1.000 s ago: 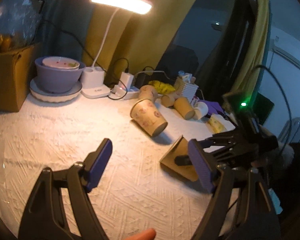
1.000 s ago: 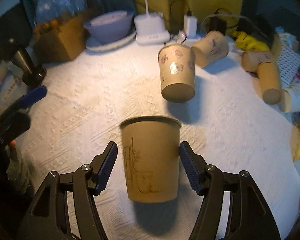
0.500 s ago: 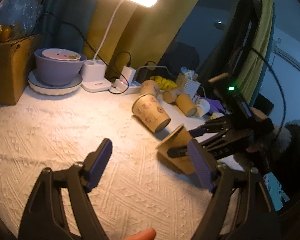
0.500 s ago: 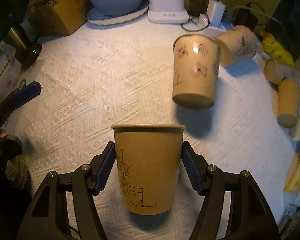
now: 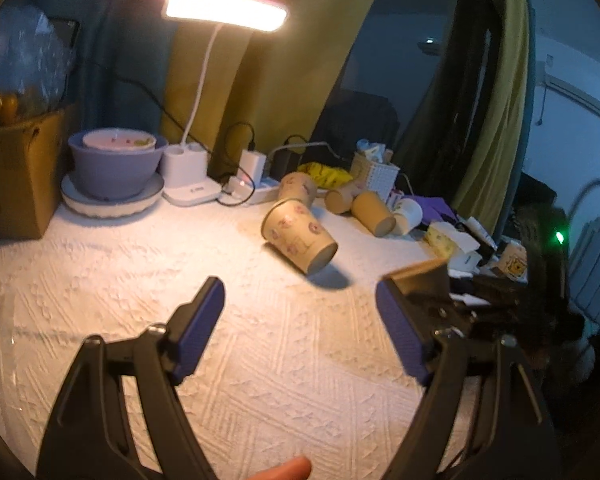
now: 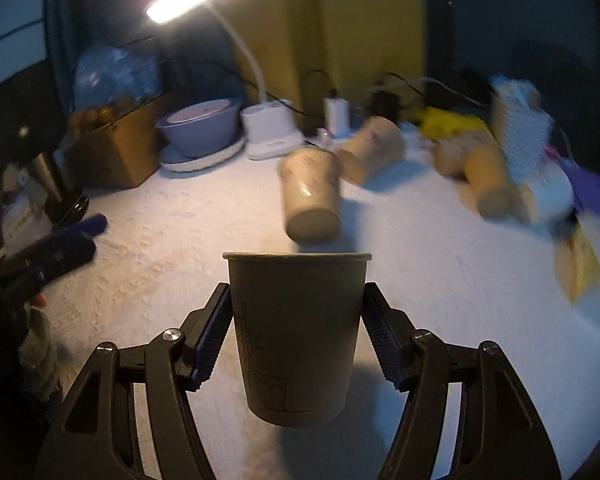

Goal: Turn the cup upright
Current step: 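Lower the held cup toward the tablecloth with the right tool, then set the cup base on the table and open the right tool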

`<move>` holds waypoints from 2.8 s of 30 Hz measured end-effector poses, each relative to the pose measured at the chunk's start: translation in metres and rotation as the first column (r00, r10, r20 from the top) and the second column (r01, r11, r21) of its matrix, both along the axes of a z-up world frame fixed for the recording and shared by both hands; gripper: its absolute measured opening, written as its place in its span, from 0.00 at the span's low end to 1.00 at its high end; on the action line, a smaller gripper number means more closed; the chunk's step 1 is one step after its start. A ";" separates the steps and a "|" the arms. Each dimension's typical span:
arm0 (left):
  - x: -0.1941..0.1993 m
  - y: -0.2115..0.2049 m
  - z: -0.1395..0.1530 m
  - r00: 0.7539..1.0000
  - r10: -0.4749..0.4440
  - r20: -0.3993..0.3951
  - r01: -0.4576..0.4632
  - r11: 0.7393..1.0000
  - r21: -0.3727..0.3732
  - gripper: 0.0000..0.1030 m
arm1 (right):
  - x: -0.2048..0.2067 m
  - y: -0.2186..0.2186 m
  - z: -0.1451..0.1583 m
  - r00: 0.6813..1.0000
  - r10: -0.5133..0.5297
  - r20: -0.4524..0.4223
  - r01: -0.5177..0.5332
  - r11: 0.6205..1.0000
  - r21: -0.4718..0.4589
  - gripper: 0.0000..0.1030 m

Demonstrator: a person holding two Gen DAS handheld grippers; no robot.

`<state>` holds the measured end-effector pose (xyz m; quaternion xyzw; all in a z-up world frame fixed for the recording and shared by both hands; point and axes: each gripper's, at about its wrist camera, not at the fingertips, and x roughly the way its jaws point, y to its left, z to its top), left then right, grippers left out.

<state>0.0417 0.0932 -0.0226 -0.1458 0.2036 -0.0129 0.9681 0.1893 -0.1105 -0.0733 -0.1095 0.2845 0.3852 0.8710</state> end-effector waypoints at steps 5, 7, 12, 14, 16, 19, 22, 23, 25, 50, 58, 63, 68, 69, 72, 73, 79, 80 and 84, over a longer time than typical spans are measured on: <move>-0.008 -0.012 0.008 0.999 -0.005 0.032 0.003 0.999 0.038 0.77 | -0.026 -0.023 -0.008 0.996 -0.034 0.081 0.032 0.999 0.022 0.66; -0.011 -0.017 0.009 0.999 -0.010 0.032 0.008 0.999 0.040 0.77 | -0.032 -0.029 -0.010 0.997 -0.045 0.070 0.043 0.999 0.033 0.66; -0.015 -0.029 0.010 0.999 -0.026 0.026 0.025 0.999 0.043 0.77 | -0.046 -0.050 -0.014 0.991 -0.090 0.095 0.084 0.994 0.066 0.66; -0.016 -0.033 0.011 0.999 -0.032 0.023 0.031 0.998 0.047 0.77 | -0.049 -0.061 -0.018 0.990 -0.113 0.087 0.105 0.990 0.090 0.66; -0.018 -0.036 0.012 0.999 -0.034 0.025 0.033 0.998 0.047 0.77 | -0.053 -0.073 -0.020 0.988 -0.130 0.085 0.118 0.984 0.132 0.66; -0.017 -0.042 0.013 0.999 -0.039 0.024 0.038 0.998 0.044 0.77 | -0.054 -0.081 -0.020 0.985 -0.153 0.085 0.137 0.976 0.168 0.66; -0.016 -0.048 0.015 0.999 -0.045 0.026 0.044 0.998 0.053 0.77 | -0.052 -0.079 -0.015 0.986 -0.139 0.092 0.119 0.973 0.195 0.66; -0.016 -0.049 0.016 0.999 -0.046 0.025 0.044 0.998 0.054 0.77 | -0.049 -0.075 -0.013 0.988 -0.128 0.091 0.108 0.974 0.198 0.66; -0.014 -0.051 0.016 0.999 -0.046 0.022 0.045 0.998 0.052 0.77 | -0.041 -0.061 -0.009 0.991 -0.102 0.084 0.084 0.976 0.202 0.66; -0.017 -0.057 -0.005 0.997 -0.070 -0.022 0.071 0.997 0.034 0.77 | -0.036 -0.042 -0.026 0.984 -0.172 0.048 0.169 0.984 0.059 0.67; -0.023 -0.057 -0.005 0.996 -0.087 -0.022 0.087 0.996 0.007 0.77 | -0.050 -0.032 -0.031 0.987 -0.139 0.086 0.140 0.990 -0.011 0.78; -0.023 -0.055 0.001 0.992 -0.120 -0.050 0.119 0.993 -0.012 0.77 | -0.061 -0.037 -0.025 0.986 -0.145 0.089 0.145 0.989 0.001 0.82; -0.031 -0.060 0.009 0.993 -0.111 -0.045 0.113 0.993 0.038 0.77 | -0.077 -0.054 -0.015 0.975 -0.198 0.103 0.194 0.980 0.054 0.82; -0.033 -0.061 0.010 0.994 -0.100 -0.048 0.102 0.994 0.045 0.77 | -0.081 -0.057 -0.013 0.973 -0.204 0.106 0.199 0.978 0.057 0.82; -0.038 -0.063 0.010 0.997 -0.063 -0.055 0.065 0.997 0.050 0.77 | -0.096 -0.063 -0.006 0.971 -0.203 0.124 0.198 0.979 0.058 0.82; -0.040 -0.064 0.010 0.997 -0.044 -0.056 0.047 0.997 0.056 0.77 | -0.101 -0.064 -0.004 0.970 -0.205 0.131 0.199 0.978 0.055 0.82; -0.048 -0.075 0.019 0.999 -0.022 -0.035 0.026 0.994 0.108 0.77 | -0.120 -0.073 0.012 0.959 -0.250 0.136 0.244 0.968 0.058 0.82; -0.051 -0.078 0.023 1.000 -0.019 -0.023 0.021 0.992 0.123 0.77 | -0.123 -0.075 0.016 0.958 -0.250 0.140 0.242 0.968 0.068 0.82; -0.057 -0.083 0.035 1.000 -0.009 0.010 0.008 0.988 0.151 0.77 | -0.137 -0.084 0.032 0.947 -0.264 0.184 0.250 0.963 0.099 0.82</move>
